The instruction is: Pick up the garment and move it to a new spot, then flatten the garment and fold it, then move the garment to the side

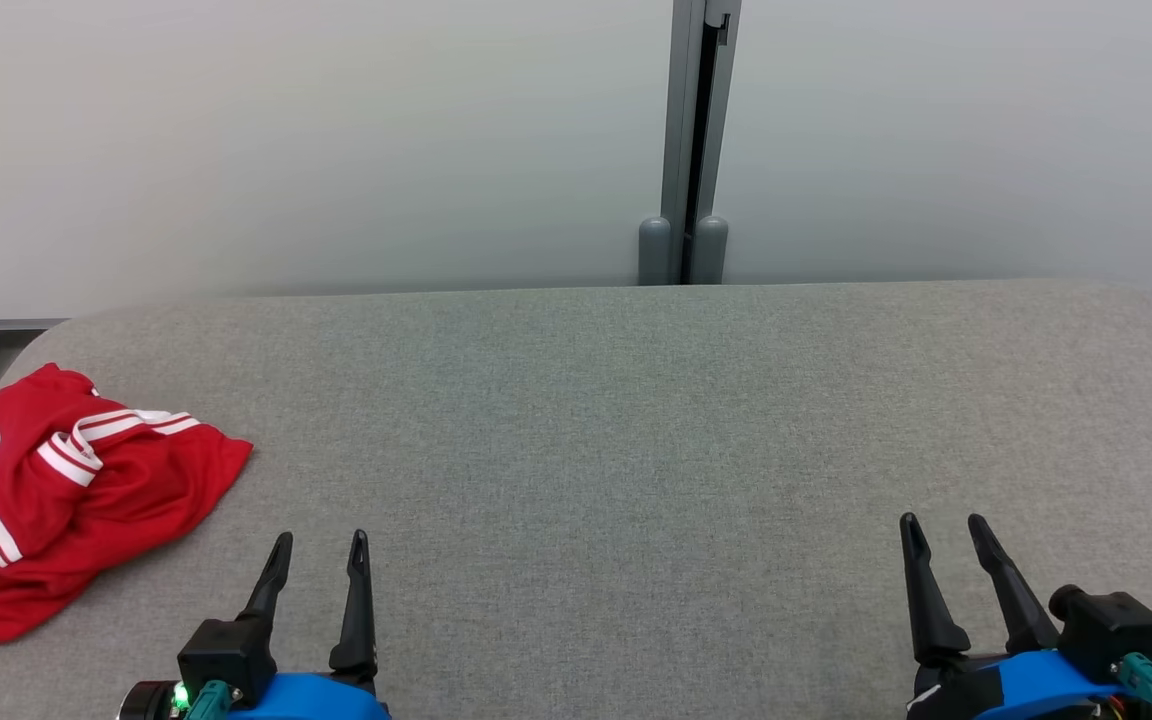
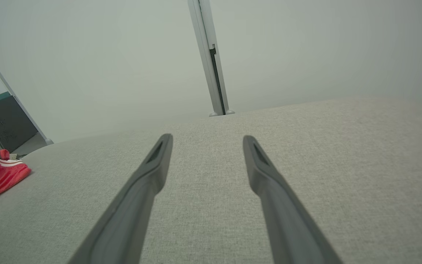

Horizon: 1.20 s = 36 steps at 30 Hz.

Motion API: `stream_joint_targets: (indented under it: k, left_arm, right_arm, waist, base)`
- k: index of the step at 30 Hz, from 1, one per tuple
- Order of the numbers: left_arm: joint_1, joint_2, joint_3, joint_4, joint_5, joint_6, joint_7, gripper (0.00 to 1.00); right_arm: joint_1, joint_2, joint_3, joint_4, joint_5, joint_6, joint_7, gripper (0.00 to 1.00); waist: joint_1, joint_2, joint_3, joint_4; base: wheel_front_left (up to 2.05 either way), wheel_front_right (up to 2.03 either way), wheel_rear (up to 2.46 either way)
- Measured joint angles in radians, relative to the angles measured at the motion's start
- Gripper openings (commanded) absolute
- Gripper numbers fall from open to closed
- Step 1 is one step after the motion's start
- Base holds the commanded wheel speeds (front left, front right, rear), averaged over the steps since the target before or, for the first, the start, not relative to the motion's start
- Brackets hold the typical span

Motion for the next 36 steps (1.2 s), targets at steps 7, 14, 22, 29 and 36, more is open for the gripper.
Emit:
stream_joint_targets:
  k: [7,14,22,29,36]
  left_arm:
    - [0.0,0.002,-0.009,0.005,0.026,0.01,-0.009,1.0]
    - [0.0,0.004,-0.011,0.007,0.021,0.012,-0.009,1.0]
    - [0.0,0.002,-0.018,0.009,0.012,0.017,-0.009,1.0]
    - [0.0,0.02,-0.016,-0.005,0.01,0.026,-0.002,1.0]
    - [0.014,0.035,-0.011,-0.027,0.003,0.036,0.007,1.0]
  right_arm:
    - [0.0,0.0,0.0,0.003,-0.041,0.001,-0.007,1.0]
    - [0.003,0.0,-0.001,0.003,-0.04,0.001,-0.007,1.0]
    - [0.029,-0.001,-0.013,0.0,-0.043,0.001,-0.008,1.0]
    - [0.033,-0.001,-0.012,-0.008,-0.041,0.001,-0.008,1.0]
    - [0.04,-0.001,-0.006,-0.011,-0.038,0.001,-0.012,1.0]
  waist:
    - [0.0,0.0,-0.002,-0.001]
    - [0.0,0.0,-0.003,0.006]
    - [0.0,0.0,-0.025,0.067]
    - [0.0003,0.0,-0.045,0.194]
    - [0.0002,0.0,-0.051,0.345]
  base:
    - [0.0,0.0,0.0]
    - [0.0,0.0,0.0]
    - [0.0,0.0,0.0]
    - [0.0,0.0,0.0]
    - [0.0,0.0,0.0]
